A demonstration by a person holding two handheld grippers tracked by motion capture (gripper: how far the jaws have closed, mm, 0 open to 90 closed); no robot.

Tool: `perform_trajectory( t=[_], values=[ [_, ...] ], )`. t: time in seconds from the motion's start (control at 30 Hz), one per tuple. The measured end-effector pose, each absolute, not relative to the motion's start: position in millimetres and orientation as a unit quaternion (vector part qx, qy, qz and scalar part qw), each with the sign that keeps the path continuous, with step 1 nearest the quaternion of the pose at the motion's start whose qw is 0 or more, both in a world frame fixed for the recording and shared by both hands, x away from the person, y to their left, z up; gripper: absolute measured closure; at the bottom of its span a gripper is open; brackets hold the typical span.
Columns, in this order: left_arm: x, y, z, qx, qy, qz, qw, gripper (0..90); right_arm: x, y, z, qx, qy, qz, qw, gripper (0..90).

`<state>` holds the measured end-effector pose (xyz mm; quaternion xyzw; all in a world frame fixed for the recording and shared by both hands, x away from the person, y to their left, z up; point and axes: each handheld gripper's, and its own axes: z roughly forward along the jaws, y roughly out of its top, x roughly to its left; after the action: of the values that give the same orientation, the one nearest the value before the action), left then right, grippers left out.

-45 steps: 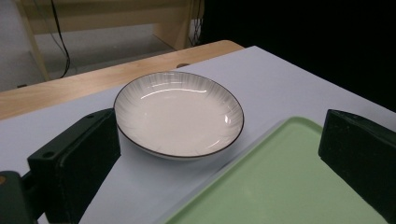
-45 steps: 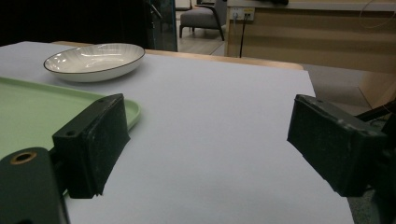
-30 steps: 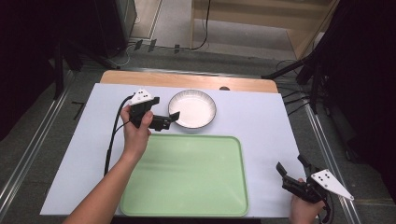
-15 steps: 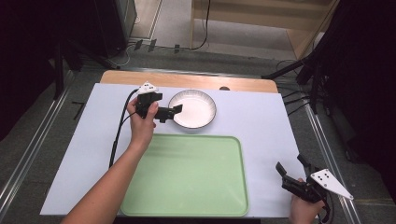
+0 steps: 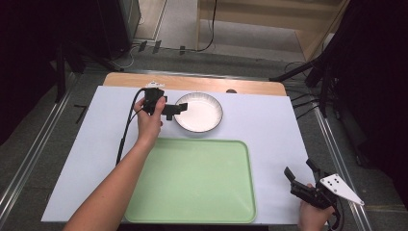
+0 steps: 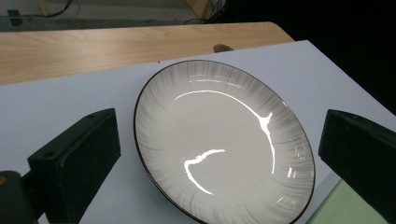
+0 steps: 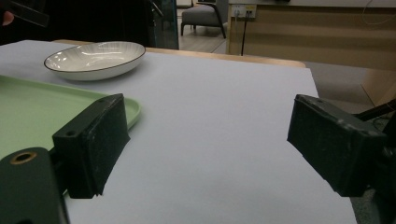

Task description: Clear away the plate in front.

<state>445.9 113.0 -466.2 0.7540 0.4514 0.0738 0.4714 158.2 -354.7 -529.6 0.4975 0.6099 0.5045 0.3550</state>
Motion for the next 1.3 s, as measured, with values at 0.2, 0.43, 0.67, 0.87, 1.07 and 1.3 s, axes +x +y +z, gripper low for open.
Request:
perform_trajectory(
  t=[0.2, 0.43, 0.67, 0.87, 1.07, 1.3],
  values=[
    [454.8, 114.3, -476.5, 0.745, 0.497, 0.07, 0.44, 8.0, 158.2, -354.9, -529.6, 0.498, 0.61, 0.504, 0.354, 12.7],
    [459.7, 115.0, -482.9, 0.738, 0.523, 0.063, 0.423, 17.2, 158.4, -355.0, -529.6, 0.499, 0.61, 0.504, 0.354, 12.7],
    [464.7, 114.2, -492.1, 0.729, 0.552, 0.035, 0.403, 23.2, 158.4, -355.0, -529.5, 0.499, 0.61, 0.504, 0.353, 12.7],
    [465.8, 112.5, -496.3, 0.725, 0.562, 0.022, 0.397, 36.8, 158.5, -355.0, -529.6, 0.499, 0.61, 0.504, 0.354, 12.7],
    [468.4, 110.5, -501.9, 0.715, 0.583, 0.007, 0.385, 45.2, 158.5, -355.1, -529.5, 0.498, 0.61, 0.504, 0.353, 12.7],
    [469.6, 109.4, -509.6, 0.71, 0.588, -0.021, 0.387, 56.9, 158.4, -355.2, -529.4, 0.499, 0.611, 0.504, 0.352, 12.7]
  ],
)
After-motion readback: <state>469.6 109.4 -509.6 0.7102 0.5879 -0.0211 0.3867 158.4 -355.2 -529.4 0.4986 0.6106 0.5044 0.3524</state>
